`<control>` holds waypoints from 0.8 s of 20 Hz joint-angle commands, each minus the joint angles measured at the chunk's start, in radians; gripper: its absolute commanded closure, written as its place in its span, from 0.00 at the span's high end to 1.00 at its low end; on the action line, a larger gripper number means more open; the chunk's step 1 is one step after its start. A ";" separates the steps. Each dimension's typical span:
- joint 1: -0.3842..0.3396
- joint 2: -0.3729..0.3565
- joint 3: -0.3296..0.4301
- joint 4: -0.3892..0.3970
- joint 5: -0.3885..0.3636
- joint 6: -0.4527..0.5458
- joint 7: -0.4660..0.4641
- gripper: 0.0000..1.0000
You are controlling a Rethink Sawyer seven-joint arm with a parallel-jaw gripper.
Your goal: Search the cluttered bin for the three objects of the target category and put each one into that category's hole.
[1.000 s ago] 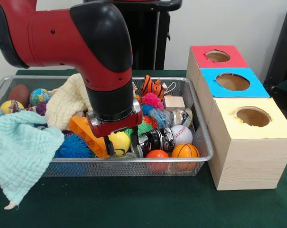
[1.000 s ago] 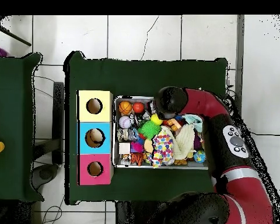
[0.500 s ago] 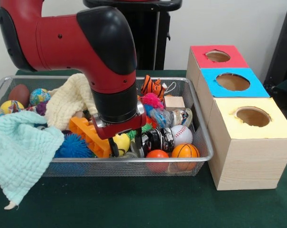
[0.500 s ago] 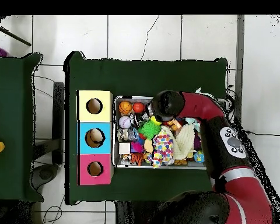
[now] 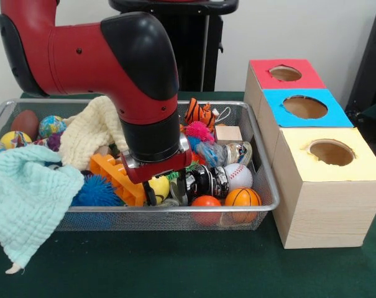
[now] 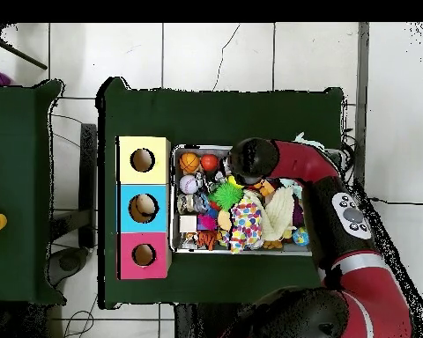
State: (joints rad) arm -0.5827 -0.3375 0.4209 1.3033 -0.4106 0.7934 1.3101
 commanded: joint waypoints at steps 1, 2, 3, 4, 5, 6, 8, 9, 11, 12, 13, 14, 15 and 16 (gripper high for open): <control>-0.025 0.076 0.071 0.034 -0.043 -0.049 -0.125 1.00; -0.026 0.083 0.072 0.029 -0.045 -0.054 -0.126 1.00; -0.027 0.091 0.073 0.025 -0.046 -0.058 -0.128 1.00; -0.018 0.118 0.075 -0.009 -0.048 -0.054 -0.131 1.00; -0.017 0.125 0.077 -0.016 -0.048 -0.054 -0.132 1.00; -0.016 0.130 0.076 -0.020 -0.050 -0.058 -0.130 1.00; -0.013 0.137 0.073 -0.026 -0.056 -0.069 -0.121 1.00; -0.013 0.136 0.072 -0.024 -0.058 -0.075 -0.118 1.00; -0.011 0.139 0.070 -0.028 -0.061 -0.083 -0.113 1.00; -0.012 0.141 0.070 -0.028 -0.062 -0.083 -0.112 1.00; -0.011 0.143 0.070 -0.030 -0.062 -0.081 -0.112 1.00; -0.011 0.146 0.070 -0.032 -0.063 -0.079 -0.113 1.00; -0.010 0.148 0.069 -0.034 -0.063 -0.078 -0.113 1.00; -0.010 0.151 0.070 -0.036 -0.063 -0.078 -0.114 1.00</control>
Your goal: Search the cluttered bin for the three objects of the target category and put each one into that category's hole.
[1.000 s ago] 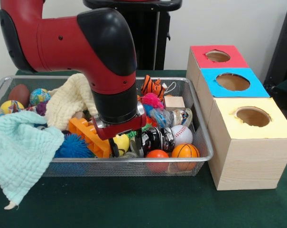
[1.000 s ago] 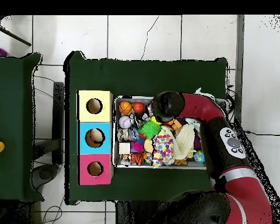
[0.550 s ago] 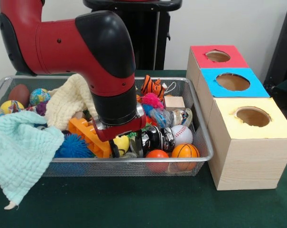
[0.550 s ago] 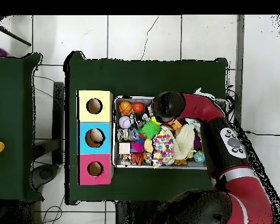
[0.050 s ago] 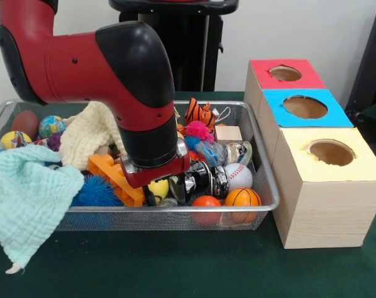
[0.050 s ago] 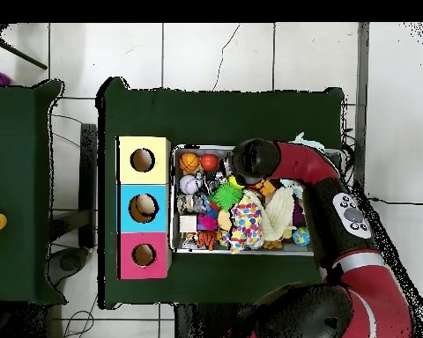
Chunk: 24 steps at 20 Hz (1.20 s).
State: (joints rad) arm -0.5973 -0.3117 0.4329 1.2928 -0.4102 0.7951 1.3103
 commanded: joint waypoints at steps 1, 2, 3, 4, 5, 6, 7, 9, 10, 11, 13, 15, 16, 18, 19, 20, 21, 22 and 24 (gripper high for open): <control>0.005 0.128 0.059 -0.027 -0.063 -0.079 -0.116 1.00; 0.003 0.123 0.059 -0.019 -0.064 -0.083 -0.116 1.00; 0.003 0.122 0.058 -0.018 -0.065 -0.083 -0.114 1.00; -0.001 0.118 0.058 -0.008 -0.066 -0.089 -0.113 1.00; -0.003 0.115 0.057 -0.002 -0.067 -0.091 -0.112 1.00; -0.004 0.111 0.056 0.003 -0.067 -0.094 -0.110 1.00; -0.005 0.108 0.056 0.009 -0.067 -0.096 -0.109 1.00; -0.006 0.108 0.056 0.009 -0.067 -0.094 -0.108 1.00; -0.004 0.110 0.057 0.004 -0.066 -0.092 -0.111 1.00; -0.003 0.110 0.056 0.003 -0.066 -0.090 -0.110 1.00; -0.002 0.110 0.056 0.001 -0.067 -0.090 -0.110 1.00; -0.002 0.110 0.057 0.001 -0.070 -0.093 -0.114 1.00; -0.004 0.111 0.060 0.001 -0.072 -0.093 -0.123 1.00; -0.012 0.114 0.071 0.005 -0.073 -0.096 -0.143 1.00; -0.016 0.115 0.076 0.009 -0.073 -0.105 -0.144 1.00; -0.021 0.115 0.081 0.013 -0.074 -0.113 -0.145 0.00; -0.022 0.115 0.081 0.015 -0.074 -0.118 -0.144 0.00; -0.023 0.114 0.082 0.018 -0.075 -0.123 -0.142 0.00; -0.029 0.114 0.086 0.024 -0.075 -0.134 -0.142 0.00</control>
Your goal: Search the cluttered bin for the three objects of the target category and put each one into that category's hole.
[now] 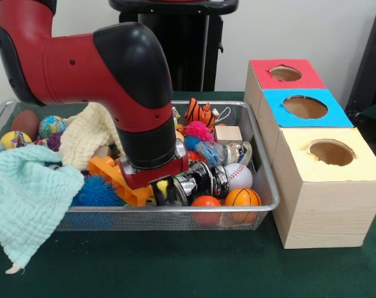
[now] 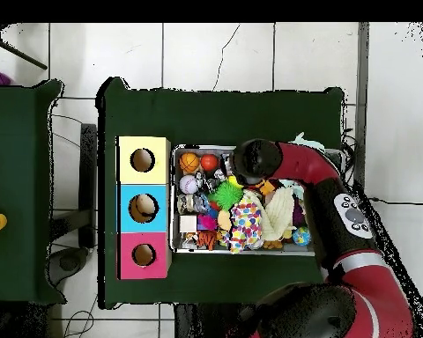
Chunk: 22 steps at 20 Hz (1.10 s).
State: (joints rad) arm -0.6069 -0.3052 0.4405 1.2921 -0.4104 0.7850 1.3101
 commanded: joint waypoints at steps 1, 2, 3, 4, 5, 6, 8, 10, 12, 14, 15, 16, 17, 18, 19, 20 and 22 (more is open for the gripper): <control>-0.022 0.109 0.081 0.027 -0.075 -0.131 -0.141 0.00; -0.026 0.110 0.085 0.030 -0.075 -0.134 -0.144 0.00; -0.026 0.109 0.084 0.030 -0.077 -0.138 -0.141 0.00; -0.029 0.111 0.088 0.031 -0.077 -0.137 -0.145 0.00; -0.030 0.111 0.089 0.031 -0.079 -0.138 -0.145 0.00; -0.030 0.111 0.091 0.030 -0.079 -0.134 -0.146 0.00; -0.021 0.107 0.083 0.023 -0.085 -0.114 -0.143 0.00; -0.013 0.104 0.074 0.016 -0.083 -0.093 -0.131 0.00; -0.014 0.104 0.075 0.016 -0.081 -0.095 -0.126 0.00; -0.016 0.104 0.077 0.021 -0.081 -0.110 -0.120 0.00; -0.015 0.102 0.076 0.022 -0.081 -0.111 -0.116 0.00; -0.015 0.101 0.075 0.023 -0.081 -0.112 -0.114 0.00; -0.015 0.095 0.074 0.028 -0.081 -0.113 -0.111 0.00; -0.015 0.089 0.073 0.034 -0.082 -0.114 -0.108 0.00; -0.015 0.076 0.071 0.044 -0.081 -0.112 -0.103 0.00; -0.014 0.062 0.068 0.054 -0.080 -0.110 -0.097 0.00; -0.012 0.035 0.063 0.076 -0.079 -0.109 -0.083 0.00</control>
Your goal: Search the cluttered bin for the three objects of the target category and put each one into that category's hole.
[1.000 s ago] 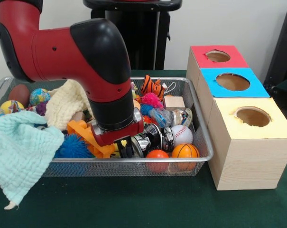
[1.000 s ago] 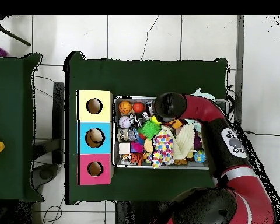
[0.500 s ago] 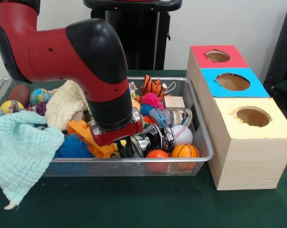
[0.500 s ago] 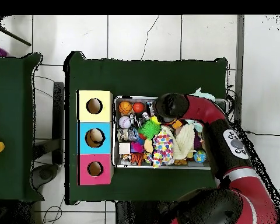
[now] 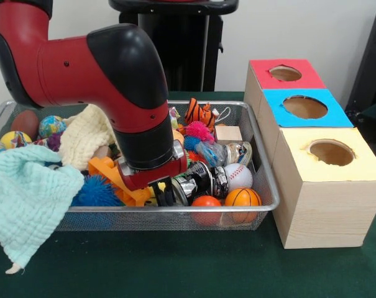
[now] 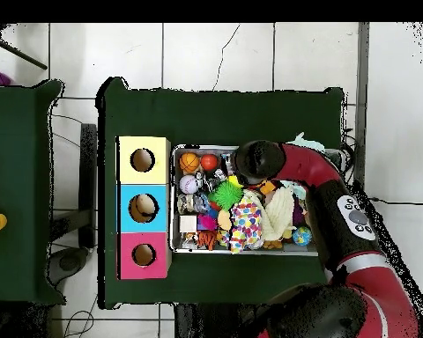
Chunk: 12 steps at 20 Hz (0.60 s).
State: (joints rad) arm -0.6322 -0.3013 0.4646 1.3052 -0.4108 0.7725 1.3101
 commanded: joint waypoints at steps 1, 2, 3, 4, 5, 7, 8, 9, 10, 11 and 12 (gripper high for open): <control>0.014 0.021 0.035 0.071 -0.079 -0.099 -0.074 0.00; 0.013 0.012 0.033 0.081 -0.079 -0.101 -0.071 0.00; 0.011 0.003 0.032 0.091 -0.079 -0.102 -0.067 0.00; 0.015 0.002 0.031 0.086 -0.077 -0.097 -0.065 0.00; 0.019 0.000 0.029 0.083 -0.075 -0.090 -0.063 0.00; 0.029 -0.013 0.017 0.082 -0.066 -0.070 -0.045 0.00; 0.034 -0.044 0.000 0.106 -0.058 -0.058 -0.014 0.00; 0.040 -0.073 -0.014 0.123 -0.052 -0.043 0.007 0.00; 0.037 -0.106 -0.022 0.152 -0.048 -0.040 0.021 0.00; 0.034 -0.132 -0.026 0.175 -0.042 -0.040 0.033 0.00; 0.032 -0.160 -0.029 0.200 -0.037 -0.042 0.045 0.00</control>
State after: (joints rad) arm -0.6157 -0.3578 0.4633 1.3717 -0.4110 0.7498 1.3101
